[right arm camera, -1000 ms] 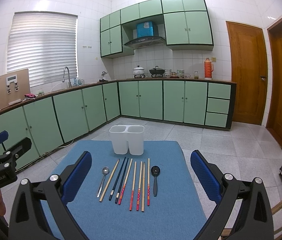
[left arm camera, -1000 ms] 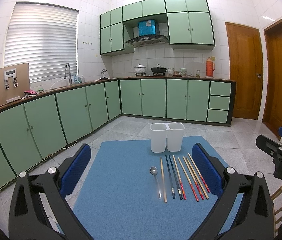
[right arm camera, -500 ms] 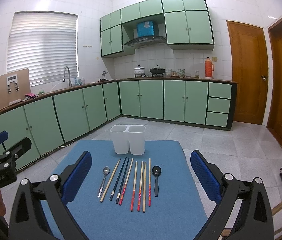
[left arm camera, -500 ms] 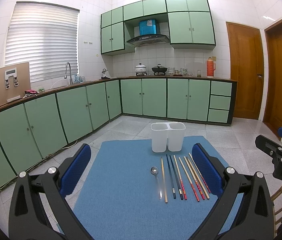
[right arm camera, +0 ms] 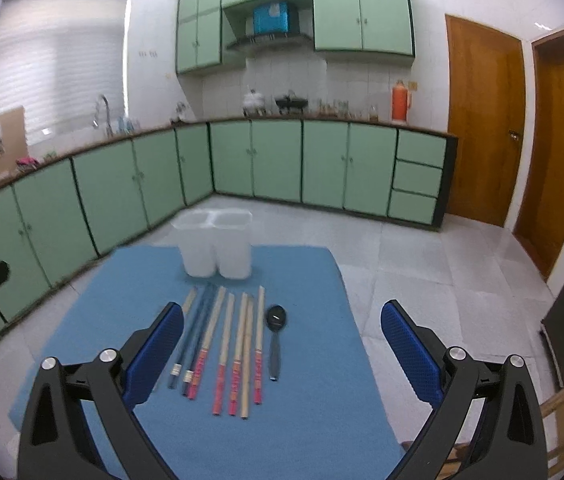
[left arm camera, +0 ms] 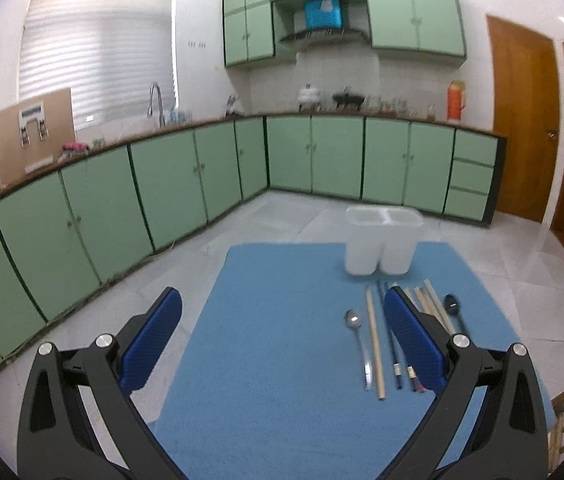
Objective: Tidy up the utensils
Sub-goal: 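Close the right tool on the black spoon while the left tool grasps the silver spoon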
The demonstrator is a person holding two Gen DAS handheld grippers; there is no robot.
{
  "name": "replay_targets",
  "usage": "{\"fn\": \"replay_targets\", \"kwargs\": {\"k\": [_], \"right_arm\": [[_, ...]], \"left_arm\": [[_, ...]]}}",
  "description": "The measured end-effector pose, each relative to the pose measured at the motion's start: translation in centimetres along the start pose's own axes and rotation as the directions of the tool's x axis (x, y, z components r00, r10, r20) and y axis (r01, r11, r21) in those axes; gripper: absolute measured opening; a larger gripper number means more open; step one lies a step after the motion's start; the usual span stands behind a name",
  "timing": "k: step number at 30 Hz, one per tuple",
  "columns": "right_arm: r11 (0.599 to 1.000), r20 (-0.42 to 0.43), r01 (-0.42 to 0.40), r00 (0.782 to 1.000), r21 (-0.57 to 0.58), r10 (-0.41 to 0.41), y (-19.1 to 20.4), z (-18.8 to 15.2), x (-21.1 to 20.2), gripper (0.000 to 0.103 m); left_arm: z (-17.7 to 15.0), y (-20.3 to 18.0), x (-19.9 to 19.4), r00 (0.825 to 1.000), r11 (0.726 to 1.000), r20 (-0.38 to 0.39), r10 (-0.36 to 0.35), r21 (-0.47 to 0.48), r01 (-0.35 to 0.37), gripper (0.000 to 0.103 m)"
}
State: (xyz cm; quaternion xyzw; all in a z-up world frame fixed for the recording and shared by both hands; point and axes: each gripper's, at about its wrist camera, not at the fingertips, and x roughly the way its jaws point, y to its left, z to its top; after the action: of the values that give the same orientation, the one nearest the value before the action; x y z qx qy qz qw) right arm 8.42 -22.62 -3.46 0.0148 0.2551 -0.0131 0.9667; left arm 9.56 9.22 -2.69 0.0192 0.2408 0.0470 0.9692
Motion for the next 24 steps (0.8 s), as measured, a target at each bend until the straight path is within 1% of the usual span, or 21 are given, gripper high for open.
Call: {"fn": "replay_targets", "kwargs": {"k": [4, 6, 7, 9, 13, 14, 17, 18, 20, 22, 24], "right_arm": [[1.000, -0.084, -0.011, 0.996, -0.011, 0.010, -0.5, 0.0, 4.7, 0.097], [1.000, -0.130, -0.023, 0.991, -0.010, 0.022, -0.7, 0.1, 7.3, 0.097], [1.000, -0.157, -0.024, 0.987, -0.006, 0.023, -0.8, 0.1, 8.6, 0.096], [0.999, -0.189, -0.031, 0.982, -0.004, 0.030, -0.8, 0.1, 10.7, 0.094], [0.999, -0.265, -0.031, 0.964, -0.020, 0.024, -0.4, -0.4, 15.4, 0.086], [0.999, -0.287, -0.029, 0.958, -0.021, 0.021, -0.4, -0.5, 16.6, 0.083], [0.999, -0.337, -0.041, 0.941, -0.012, 0.035, -0.3, -0.8, 19.7, 0.080], [0.999, -0.348, -0.039, 0.937, -0.009, 0.034, -0.2, -0.9, 20.3, 0.079], [0.999, -0.378, -0.047, 0.925, -0.008, 0.041, 0.0, -1.2, 22.2, 0.073], [0.999, -0.410, -0.049, 0.911, -0.004, 0.043, 0.0, -1.5, 23.6, 0.069], [0.998, -0.444, -0.059, 0.894, 0.010, 0.057, 0.1, -1.8, 25.2, 0.069]], "left_arm": [[0.3, 0.6, 5.5, 0.996, 1.000, -0.091, 0.007, 0.012, -0.006, 0.098], [0.2, 0.1, 7.4, 0.992, 1.000, -0.127, 0.004, 0.021, -0.001, 0.098], [0.3, -0.1, 8.9, 0.989, 1.000, -0.149, 0.001, 0.026, 0.003, 0.098], [0.0, -1.2, 10.7, 0.984, 0.999, -0.180, 0.007, 0.035, -0.001, 0.098], [-0.7, -3.2, 14.7, 0.965, 0.999, -0.263, -0.001, 0.043, 0.012, 0.098], [-0.9, -3.7, 15.8, 0.958, 0.999, -0.288, -0.007, 0.042, 0.020, 0.098], [-1.4, -5.0, 18.5, 0.939, 0.999, -0.345, -0.011, 0.043, 0.027, 0.098], [-1.5, -5.3, 19.2, 0.933, 0.999, -0.360, -0.012, 0.044, 0.030, 0.098], [-1.6, -6.1, 20.6, 0.922, 0.998, -0.386, -0.012, 0.048, 0.033, 0.098], [-1.7, -6.6, 21.8, 0.914, 0.998, -0.406, -0.008, 0.055, 0.033, 0.098], [-1.9, -7.1, 23.0, 0.902, 0.998, -0.431, -0.007, 0.055, 0.033, 0.098]]}}
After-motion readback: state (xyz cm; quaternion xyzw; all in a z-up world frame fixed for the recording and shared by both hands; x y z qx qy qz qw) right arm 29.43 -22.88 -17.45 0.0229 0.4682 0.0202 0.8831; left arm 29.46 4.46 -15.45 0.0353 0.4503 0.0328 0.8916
